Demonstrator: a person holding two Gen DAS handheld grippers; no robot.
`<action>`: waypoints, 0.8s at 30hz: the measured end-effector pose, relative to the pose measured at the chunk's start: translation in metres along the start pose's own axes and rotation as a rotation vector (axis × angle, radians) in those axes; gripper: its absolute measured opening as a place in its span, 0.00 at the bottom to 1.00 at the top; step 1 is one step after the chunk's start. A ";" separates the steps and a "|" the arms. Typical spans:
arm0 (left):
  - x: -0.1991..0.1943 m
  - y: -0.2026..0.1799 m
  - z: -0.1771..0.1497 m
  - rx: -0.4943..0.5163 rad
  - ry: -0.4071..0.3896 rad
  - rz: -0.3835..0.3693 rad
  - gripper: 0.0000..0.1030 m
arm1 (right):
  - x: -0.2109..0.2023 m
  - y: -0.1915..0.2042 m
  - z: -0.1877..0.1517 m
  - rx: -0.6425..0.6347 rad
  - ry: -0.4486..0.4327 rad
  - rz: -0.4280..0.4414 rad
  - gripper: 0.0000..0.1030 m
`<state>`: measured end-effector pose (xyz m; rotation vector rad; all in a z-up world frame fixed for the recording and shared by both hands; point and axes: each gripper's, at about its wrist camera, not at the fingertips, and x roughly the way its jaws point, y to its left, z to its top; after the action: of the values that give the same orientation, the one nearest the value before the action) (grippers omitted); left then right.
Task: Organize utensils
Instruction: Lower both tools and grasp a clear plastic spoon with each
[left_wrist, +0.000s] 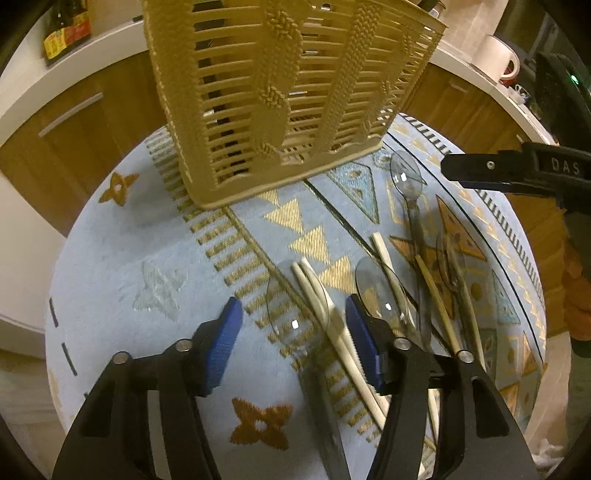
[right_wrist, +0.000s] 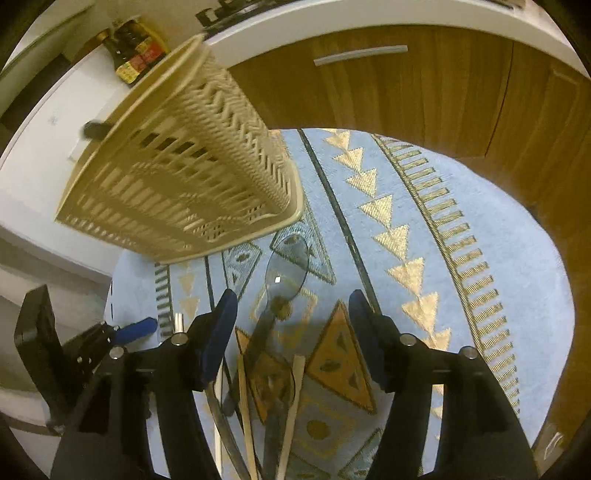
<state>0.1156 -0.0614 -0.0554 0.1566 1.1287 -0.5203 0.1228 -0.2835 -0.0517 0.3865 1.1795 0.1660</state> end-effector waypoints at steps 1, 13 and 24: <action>0.000 -0.001 0.001 0.001 -0.001 0.007 0.51 | 0.003 -0.001 0.002 0.017 0.010 -0.004 0.57; 0.004 -0.003 0.017 -0.006 -0.017 0.046 0.30 | 0.042 0.032 0.014 -0.002 0.041 -0.159 0.52; -0.003 0.006 0.005 -0.027 -0.047 0.021 0.29 | 0.057 0.071 0.001 -0.139 -0.010 -0.336 0.31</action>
<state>0.1218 -0.0571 -0.0517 0.1316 1.0864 -0.4875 0.1505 -0.1999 -0.0738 0.0634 1.1982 -0.0461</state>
